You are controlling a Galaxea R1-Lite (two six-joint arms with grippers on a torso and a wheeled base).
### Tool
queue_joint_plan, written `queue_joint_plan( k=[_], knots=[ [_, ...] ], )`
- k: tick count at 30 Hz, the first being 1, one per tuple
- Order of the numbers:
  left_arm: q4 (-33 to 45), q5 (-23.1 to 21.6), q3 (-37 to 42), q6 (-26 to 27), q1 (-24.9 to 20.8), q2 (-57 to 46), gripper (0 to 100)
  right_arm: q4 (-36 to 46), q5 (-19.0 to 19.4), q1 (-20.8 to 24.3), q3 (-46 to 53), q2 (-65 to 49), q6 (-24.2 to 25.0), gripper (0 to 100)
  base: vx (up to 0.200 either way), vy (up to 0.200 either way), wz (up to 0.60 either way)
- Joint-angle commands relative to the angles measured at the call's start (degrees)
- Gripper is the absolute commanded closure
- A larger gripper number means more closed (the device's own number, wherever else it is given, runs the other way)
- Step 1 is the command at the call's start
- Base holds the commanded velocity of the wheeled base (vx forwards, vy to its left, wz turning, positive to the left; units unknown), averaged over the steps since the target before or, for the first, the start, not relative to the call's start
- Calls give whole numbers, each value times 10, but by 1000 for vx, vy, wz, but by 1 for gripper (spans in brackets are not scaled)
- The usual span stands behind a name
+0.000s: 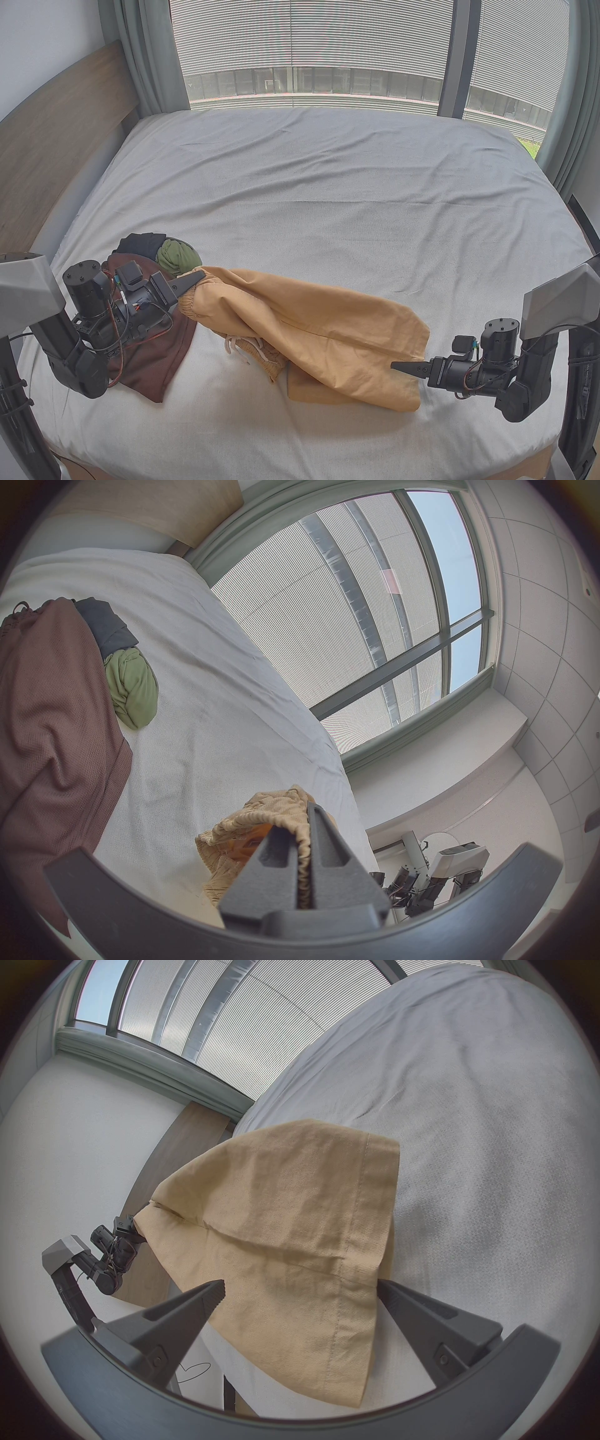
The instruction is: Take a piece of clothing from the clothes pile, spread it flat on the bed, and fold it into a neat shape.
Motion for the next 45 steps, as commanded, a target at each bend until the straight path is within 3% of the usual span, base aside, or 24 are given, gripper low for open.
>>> queue_joint_plan(
  k=[1, 11, 16, 28, 45],
  knots=[
    [0, 0, 1, 0, 0, 3, 100, -1, 1, 6, 0, -10, 1, 0, 0, 0, 0],
    [0, 1, 1, 0, 0, 9, 100, 0, 13, 15, 10, -61, 5, 0, 0, 0, 0],
    [0, 1, 1, 0, 0, 9, 100, 0, 21, 22, 15, -94, 42, 0, 0, 0, 0],
    [0, -1, -1, 0, 0, 7, 100, -1, 26, 8, -25, 19, 31, 0, 0, 0, 0],
    [0, -2, -1, -2, 0, 7, 100, -5, 26, 18, -58, 12, 33, 0, 0, 0, 0]
  ],
)
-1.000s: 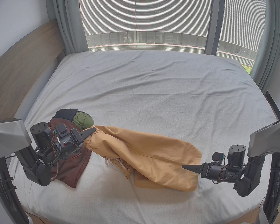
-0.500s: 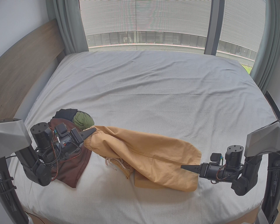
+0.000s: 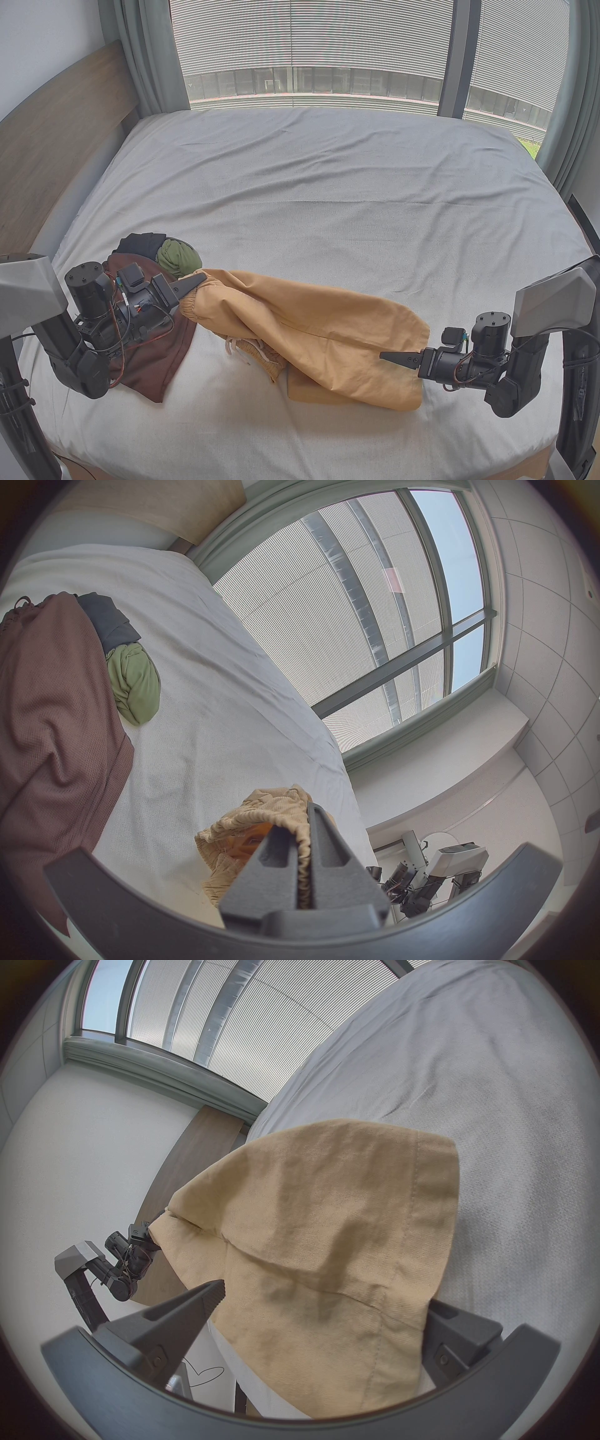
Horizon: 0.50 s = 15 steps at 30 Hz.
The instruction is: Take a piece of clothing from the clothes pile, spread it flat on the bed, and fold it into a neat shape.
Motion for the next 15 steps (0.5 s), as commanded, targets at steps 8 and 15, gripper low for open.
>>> queue_joint_plan(
  k=[8, 15],
  knots=[
    [0, 0, 0, -1, 0, -1, 100, 0, 0, 9, 2, -24, 1, 0, 0, 0, 0],
    [0, 0, 0, -1, 0, 1, 100, 0, 1, 7, 1, -18, 1, 100, 0, 0, 0]
  ],
)
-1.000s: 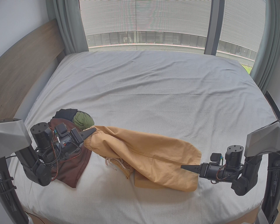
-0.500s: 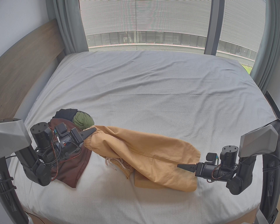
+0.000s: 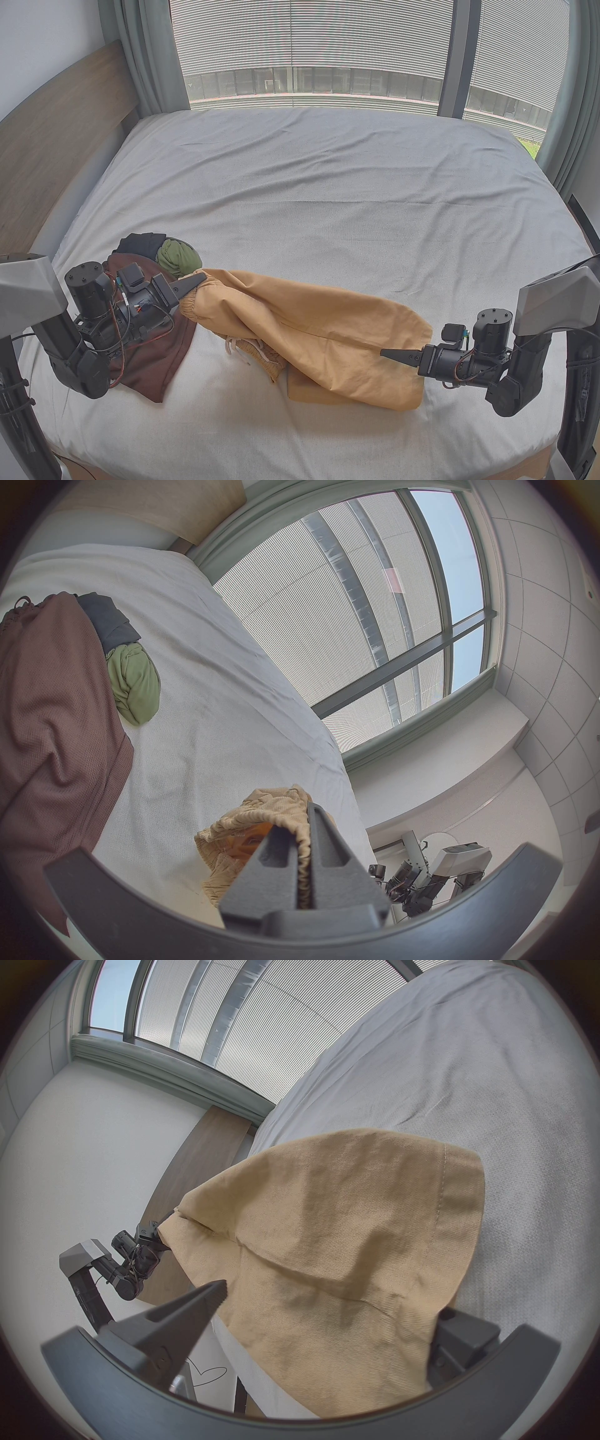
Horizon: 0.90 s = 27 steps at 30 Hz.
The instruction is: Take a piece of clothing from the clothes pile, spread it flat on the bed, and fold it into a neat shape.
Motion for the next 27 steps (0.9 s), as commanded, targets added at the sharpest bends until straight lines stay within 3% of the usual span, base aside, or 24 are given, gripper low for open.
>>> queue_joint_plan(
  k=[1, 12, 27],
  knots=[
    [0, 0, 0, 0, 0, 1, 100, 0, 0, -1, 0, 0, 0, 100, 0, 0, 0],
    [0, 0, -2, 0, 0, 1, 100, 0, 2, -8, 8, -10, -2, 100, 0, 0, 0],
    [-1, 1, -7, 1, 8, -13, 100, 1, 6, -12, 26, -116, 1, 100, 0, 0, 0]
  ],
)
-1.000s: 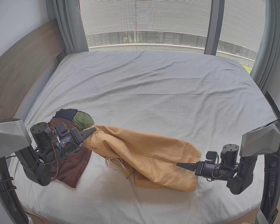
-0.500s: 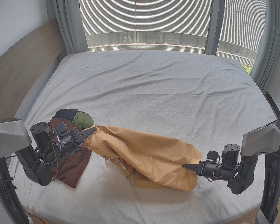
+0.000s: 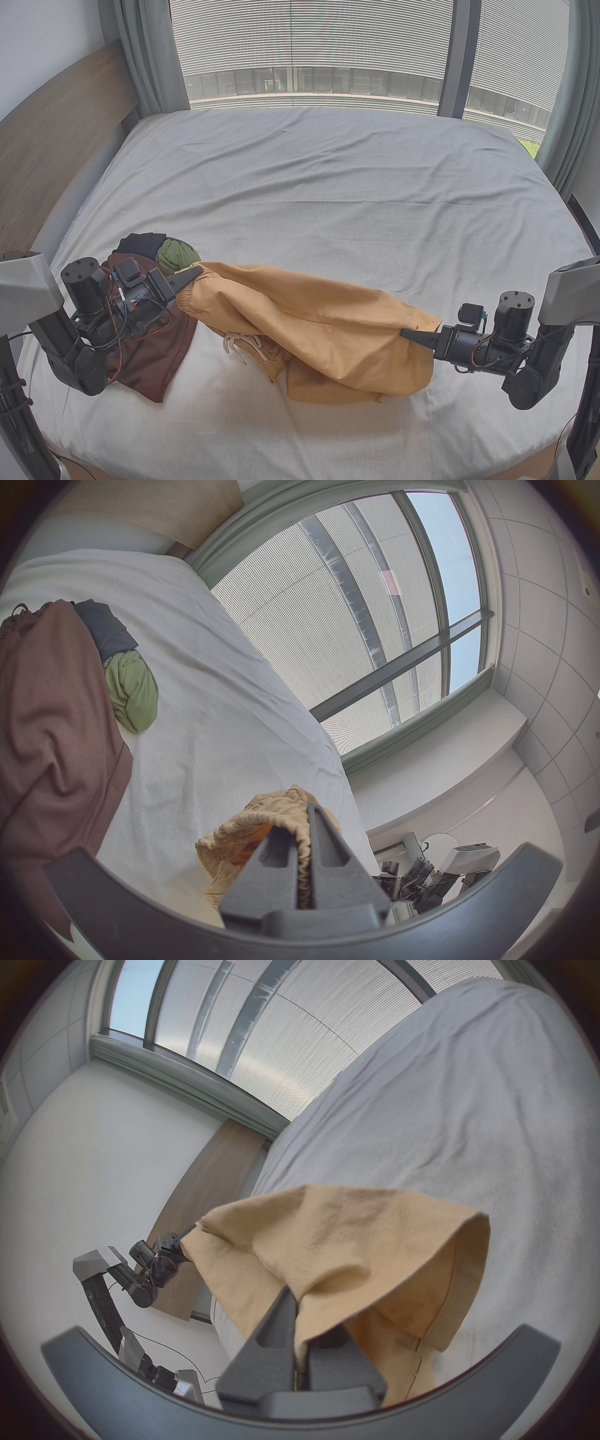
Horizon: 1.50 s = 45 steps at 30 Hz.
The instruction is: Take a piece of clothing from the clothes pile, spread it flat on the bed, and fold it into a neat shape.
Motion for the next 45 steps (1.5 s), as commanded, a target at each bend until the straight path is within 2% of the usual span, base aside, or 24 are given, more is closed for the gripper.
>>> queue_joint_plan(
  k=[1, 6, 7, 23, 24, 35, 45],
  knots=[
    [0, 0, 1, 0, 0, -4, 100, -1, 2, 0, 5, -24, 1, 100, 0, 0, 0],
    [0, 0, 0, 0, 0, -2, 100, -1, 3, 3, 4, -6, 1, 100, 0, 0, 0],
    [0, 0, 0, 0, 0, -2, 100, -1, 3, 3, 4, -6, 1, 0, 0, 0, 0],
    [0, 0, 0, -1, -1, -1, 100, -1, 5, 7, 2, 22, 1, 0, 0, 0, 0],
    [0, 0, 0, -1, -1, -1, 100, -1, 5, 6, 2, 26, 0, 100, 0, 0, 0],
    [0, 0, -2, -2, 0, -1, 100, -1, 5, 2, -3, 45, -1, 100, 0, 0, 0],
    [0, 0, -3, -1, 2, -16, 100, -1, 5, -7, 2, -44, -1, 100, 0, 0, 0]
  ],
)
